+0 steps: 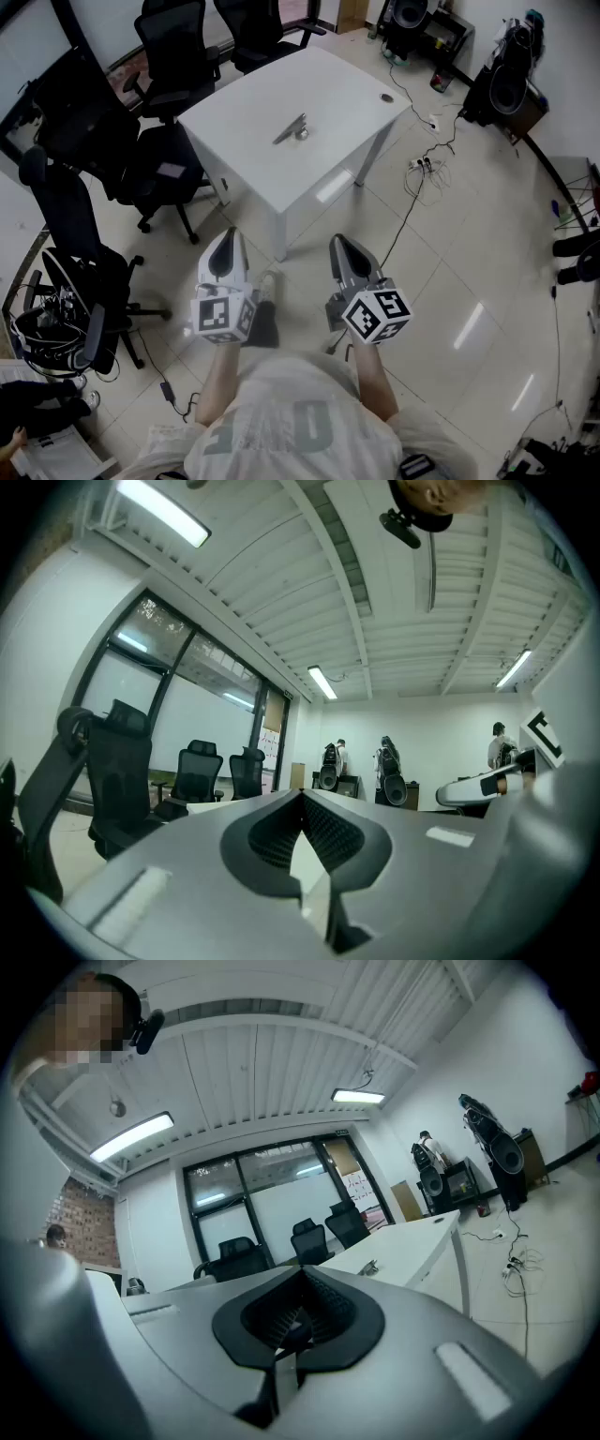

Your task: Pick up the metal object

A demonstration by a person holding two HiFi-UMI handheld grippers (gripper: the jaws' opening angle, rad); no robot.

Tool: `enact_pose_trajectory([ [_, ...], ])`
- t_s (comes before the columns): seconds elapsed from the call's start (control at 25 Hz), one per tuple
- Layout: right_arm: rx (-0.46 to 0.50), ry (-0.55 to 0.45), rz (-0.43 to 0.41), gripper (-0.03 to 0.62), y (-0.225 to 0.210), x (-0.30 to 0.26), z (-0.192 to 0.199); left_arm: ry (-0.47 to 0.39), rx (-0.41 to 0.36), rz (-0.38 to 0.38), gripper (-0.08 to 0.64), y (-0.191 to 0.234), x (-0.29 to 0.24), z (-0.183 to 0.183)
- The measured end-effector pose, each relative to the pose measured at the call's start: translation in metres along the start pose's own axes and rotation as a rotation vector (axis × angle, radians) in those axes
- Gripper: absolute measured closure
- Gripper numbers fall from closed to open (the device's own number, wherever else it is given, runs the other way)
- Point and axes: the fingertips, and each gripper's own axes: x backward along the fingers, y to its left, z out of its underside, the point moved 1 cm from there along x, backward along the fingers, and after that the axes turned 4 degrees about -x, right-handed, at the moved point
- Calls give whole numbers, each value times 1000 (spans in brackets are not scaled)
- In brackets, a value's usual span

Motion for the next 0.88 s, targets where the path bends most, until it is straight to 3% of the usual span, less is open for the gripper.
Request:
enact_pose_trajectory([
  [0.44,32,-84,71,581,-34,-179,-68,-9,-1,98,558,74,-183,-16],
  [0.72,-9,-68,146,581,-66,-235,-76,19,2,161,558,82,-263,-9],
  [0.88,-63,-36,171,581,-89,-257,-72,36,11,153,558,80,-285,-3],
])
